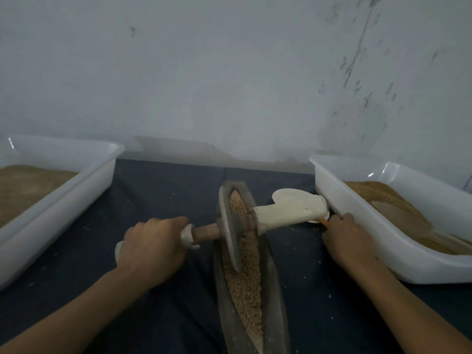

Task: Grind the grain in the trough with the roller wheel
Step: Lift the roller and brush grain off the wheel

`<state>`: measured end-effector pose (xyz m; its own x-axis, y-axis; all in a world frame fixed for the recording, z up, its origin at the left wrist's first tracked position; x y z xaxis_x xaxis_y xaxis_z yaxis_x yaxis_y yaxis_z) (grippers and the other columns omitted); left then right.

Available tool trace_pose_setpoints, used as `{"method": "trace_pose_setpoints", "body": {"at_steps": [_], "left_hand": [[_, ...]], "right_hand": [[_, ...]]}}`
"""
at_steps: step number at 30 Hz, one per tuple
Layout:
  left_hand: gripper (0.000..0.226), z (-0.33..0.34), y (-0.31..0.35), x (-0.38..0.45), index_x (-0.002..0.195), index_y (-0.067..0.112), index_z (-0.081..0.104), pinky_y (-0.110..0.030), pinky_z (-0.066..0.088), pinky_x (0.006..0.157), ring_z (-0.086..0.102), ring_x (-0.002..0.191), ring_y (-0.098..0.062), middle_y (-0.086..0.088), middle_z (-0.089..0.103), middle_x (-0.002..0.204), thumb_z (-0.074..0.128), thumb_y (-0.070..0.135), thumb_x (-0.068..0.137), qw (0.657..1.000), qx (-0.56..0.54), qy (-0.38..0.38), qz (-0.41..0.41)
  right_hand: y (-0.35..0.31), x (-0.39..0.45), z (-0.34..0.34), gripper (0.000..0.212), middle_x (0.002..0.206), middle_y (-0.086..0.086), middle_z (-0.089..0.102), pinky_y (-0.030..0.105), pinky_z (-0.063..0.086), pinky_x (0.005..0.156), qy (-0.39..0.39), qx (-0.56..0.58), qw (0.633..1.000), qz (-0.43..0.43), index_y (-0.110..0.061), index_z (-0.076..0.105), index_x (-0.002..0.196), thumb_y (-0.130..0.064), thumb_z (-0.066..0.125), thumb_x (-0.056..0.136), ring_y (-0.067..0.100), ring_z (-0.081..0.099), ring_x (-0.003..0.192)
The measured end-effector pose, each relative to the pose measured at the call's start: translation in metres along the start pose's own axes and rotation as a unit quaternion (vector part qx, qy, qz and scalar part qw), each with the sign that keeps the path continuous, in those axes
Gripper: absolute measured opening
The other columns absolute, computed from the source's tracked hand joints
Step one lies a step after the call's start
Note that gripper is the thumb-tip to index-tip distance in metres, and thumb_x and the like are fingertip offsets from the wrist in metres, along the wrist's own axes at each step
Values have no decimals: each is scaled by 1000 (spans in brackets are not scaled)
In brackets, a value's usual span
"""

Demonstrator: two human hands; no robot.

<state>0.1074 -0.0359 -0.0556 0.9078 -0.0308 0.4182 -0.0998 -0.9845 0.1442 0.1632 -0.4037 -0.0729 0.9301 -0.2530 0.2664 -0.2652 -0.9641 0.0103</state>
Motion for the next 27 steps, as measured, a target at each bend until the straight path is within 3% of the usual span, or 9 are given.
{"method": "trace_pose_setpoints", "body": {"at_steps": [4, 7, 9, 12, 15, 18, 21, 24, 27], "left_hand": [[23, 0, 0, 1, 68, 32, 45, -27, 29, 49, 43, 52, -7, 12, 48, 57, 60, 45, 79, 1000, -4, -5, 13], [19, -1, 1, 2, 72, 32, 49, -27, 31, 49, 48, 54, -8, 12, 50, 60, 61, 45, 79, 1000, 1, -12, 22], [20, -2, 3, 2, 72, 31, 48, -27, 29, 48, 46, 54, -9, 11, 49, 59, 61, 44, 78, 1000, 2, -7, 29], [18, -1, 2, 1, 72, 32, 49, -27, 29, 49, 46, 54, -9, 11, 50, 58, 62, 42, 78, 999, -6, -3, 33], [17, -5, -2, -1, 70, 29, 51, -29, 37, 52, 53, 56, -18, 10, 51, 57, 63, 40, 76, 999, -35, 10, 34], [29, -15, 1, -3, 61, 27, 46, -28, 40, 47, 52, 47, -20, 9, 48, 49, 74, 29, 68, 995, -66, 57, 54], [30, -22, -2, -4, 59, 27, 47, -31, 42, 47, 51, 46, -18, 8, 49, 48, 76, 23, 67, 992, -100, 75, 28], [27, -28, -4, -4, 61, 29, 52, -33, 45, 51, 52, 49, -15, 11, 52, 50, 78, 23, 68, 987, -135, 88, 21], [20, -32, -7, -4, 65, 29, 58, -35, 48, 54, 54, 52, -15, 11, 55, 53, 78, 26, 70, 986, -147, 84, 13]], "right_hand": [[-5, -10, -30, 21, 106, 5, 45, 29, 42, 63, 25, 6, 1000, -15, -16, 52, 114, -24, 55, 95, 15, 47, 75], [-10, -12, -57, 22, 105, 3, 51, 29, 36, 67, 47, 137, 987, -69, -18, 61, 110, -21, 63, 89, 16, 48, 80], [-20, -12, -74, 27, 107, 4, 61, 31, 41, 72, 46, 194, 972, -122, -19, 66, 109, -13, 70, 82, 21, 57, 90], [-44, -11, -102, 34, 101, -3, 69, 38, 50, 78, 50, 175, 961, -207, -27, 68, 107, -11, 72, 77, 21, 62, 91], [-61, -4, -117, 32, 97, -8, 67, 41, 50, 78, 38, 141, 951, -274, -36, 67, 102, -12, 68, 80, 20, 61, 89], [-71, 8, -128, 23, 89, -10, 66, 38, 48, 79, 24, 140, 946, -293, -35, 71, 98, -17, 69, 83, 18, 60, 87], [-94, 3, -134, 28, 85, -12, 67, 32, 49, 76, -12, 179, 923, -339, -26, 74, 97, -4, 68, 80, 16, 64, 86], [-113, 8, -118, 28, 101, 6, 69, 31, 48, 71, -44, 126, 935, -328, -13, 68, 108, -3, 52, 88, 25, 65, 94], [-118, 23, -103, 29, 110, 7, 67, 26, 45, 67, -80, 64, 956, -275, -12, 63, 117, -9, 49, 91, 22, 64, 98]]}}
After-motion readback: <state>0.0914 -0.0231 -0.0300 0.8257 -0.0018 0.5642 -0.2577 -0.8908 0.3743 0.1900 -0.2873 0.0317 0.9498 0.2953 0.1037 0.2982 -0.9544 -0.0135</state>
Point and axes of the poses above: each hand's wrist, its own x-axis towards the middle knuckle, its own z-axis out of the palm, y = z × x, the point moved 9 cm from there along x, towards the middle knuckle
